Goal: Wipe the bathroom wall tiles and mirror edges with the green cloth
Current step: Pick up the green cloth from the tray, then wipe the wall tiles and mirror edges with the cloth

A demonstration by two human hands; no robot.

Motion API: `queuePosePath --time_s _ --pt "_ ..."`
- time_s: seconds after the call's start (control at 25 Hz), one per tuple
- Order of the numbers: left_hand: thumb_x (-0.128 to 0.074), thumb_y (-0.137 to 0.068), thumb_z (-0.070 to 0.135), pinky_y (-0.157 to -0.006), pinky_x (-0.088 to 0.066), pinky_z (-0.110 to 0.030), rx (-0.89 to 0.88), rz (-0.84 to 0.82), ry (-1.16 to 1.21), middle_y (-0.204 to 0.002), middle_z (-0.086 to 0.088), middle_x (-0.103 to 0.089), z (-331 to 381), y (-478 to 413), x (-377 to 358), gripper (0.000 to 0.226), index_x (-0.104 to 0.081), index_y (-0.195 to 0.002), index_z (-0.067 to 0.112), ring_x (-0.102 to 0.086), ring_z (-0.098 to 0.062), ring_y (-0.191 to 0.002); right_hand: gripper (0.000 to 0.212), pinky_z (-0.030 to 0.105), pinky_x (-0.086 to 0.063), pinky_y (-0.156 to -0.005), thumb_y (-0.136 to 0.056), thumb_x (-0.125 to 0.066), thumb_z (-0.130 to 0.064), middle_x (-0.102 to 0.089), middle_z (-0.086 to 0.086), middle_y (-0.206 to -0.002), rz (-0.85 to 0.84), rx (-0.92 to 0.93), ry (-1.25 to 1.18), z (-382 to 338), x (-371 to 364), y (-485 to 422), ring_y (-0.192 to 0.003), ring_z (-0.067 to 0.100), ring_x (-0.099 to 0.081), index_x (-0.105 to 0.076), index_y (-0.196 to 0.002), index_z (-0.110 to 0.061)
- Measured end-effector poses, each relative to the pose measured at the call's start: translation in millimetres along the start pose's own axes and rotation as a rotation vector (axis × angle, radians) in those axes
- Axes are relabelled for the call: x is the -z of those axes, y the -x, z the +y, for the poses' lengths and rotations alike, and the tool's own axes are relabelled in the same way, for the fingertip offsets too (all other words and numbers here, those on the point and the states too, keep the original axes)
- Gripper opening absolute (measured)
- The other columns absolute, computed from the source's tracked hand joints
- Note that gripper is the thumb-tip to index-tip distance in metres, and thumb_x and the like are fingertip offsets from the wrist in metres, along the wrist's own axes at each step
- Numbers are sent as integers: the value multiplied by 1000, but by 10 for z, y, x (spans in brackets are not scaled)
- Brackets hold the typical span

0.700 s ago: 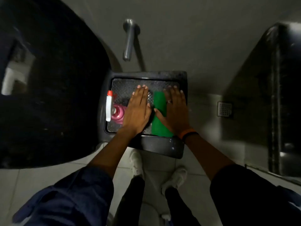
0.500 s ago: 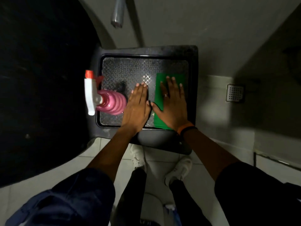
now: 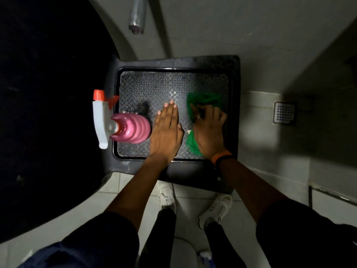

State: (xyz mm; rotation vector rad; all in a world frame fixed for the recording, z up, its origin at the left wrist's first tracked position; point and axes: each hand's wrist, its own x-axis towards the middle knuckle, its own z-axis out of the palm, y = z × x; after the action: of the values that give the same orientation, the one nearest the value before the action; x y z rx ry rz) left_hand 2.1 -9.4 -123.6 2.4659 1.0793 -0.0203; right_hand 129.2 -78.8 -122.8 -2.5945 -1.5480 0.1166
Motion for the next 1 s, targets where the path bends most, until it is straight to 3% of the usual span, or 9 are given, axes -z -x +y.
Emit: queuePosePath --time_s 0.2,0.32,0.4,0.52,0.64,0.8,1.0 --pt "-39 -101 12 -129 -19 -49 -40 117 14 -166 -19 -27 279 25 526 57 -31 -155 -3 -21 -34 -156 20 51 -42 -88 -92 -57 -7 -61 24 -111 -46 -70 -111 38 569 -271 -105 42 -58 -67 -109 -5" --pt "-33 -102 16 -131 -11 -45 -73 150 -19 -170 -15 -18 589 -9 1072 60 -24 -158 0 -11 -30 -159 13 52 -51 -79 -85 -60 -5 -65 25 -99 87 -43 -106 109 1308 -336 -94 41 -61 -69 -95 -4" --pt "-26 -99 20 -130 -12 -45 -103 229 -37 -169 -15 -20 868 -53 1565 61 -26 -157 0 -14 -30 -158 19 49 -50 -73 -82 -50 -10 -66 20 -88 235 -8 -147 163 1954 -418 -89 34 -53 -68 -85 -6" --pt "-28 -97 21 -127 -18 -47 -186 406 -74 -168 -14 -25 1502 -133 2581 62 -33 -155 -1 -22 -32 -156 44 48 -51 -81 -83 -36 -20 -65 13 -101 357 15 -157 294 3252 -575 -97 32 -58 -71 -108 -13" --pt "-34 -97 20 -127 -16 -43 -310 628 -85 -166 -12 -29 2304 -193 3831 61 -37 -154 0 -25 -29 -156 46 47 -47 -85 -81 -39 -14 -65 13 -103 615 73 -182 379 4710 -719 -94 35 -61 -71 -115 -13" --pt "-37 -97 19 -131 -6 -34 -484 880 -112 -168 -9 -28 3209 -262 5338 62 -32 -157 3 -18 -22 -158 45 41 -41 -82 -73 -57 1 -64 8 -96 1016 150 -210 433 6455 -983 -93 24 -48 -72 -113 -14" --pt "-32 -100 21 -129 -8 -38 -656 1140 -134 -168 -13 -26 4187 -243 6968 61 -29 -157 2 -13 -21 -159 47 41 -46 -87 -83 -47 -3 -58 3 -106 1423 322 -196 453 8395 -1139 -96 25 -53 -66 -123 -19"
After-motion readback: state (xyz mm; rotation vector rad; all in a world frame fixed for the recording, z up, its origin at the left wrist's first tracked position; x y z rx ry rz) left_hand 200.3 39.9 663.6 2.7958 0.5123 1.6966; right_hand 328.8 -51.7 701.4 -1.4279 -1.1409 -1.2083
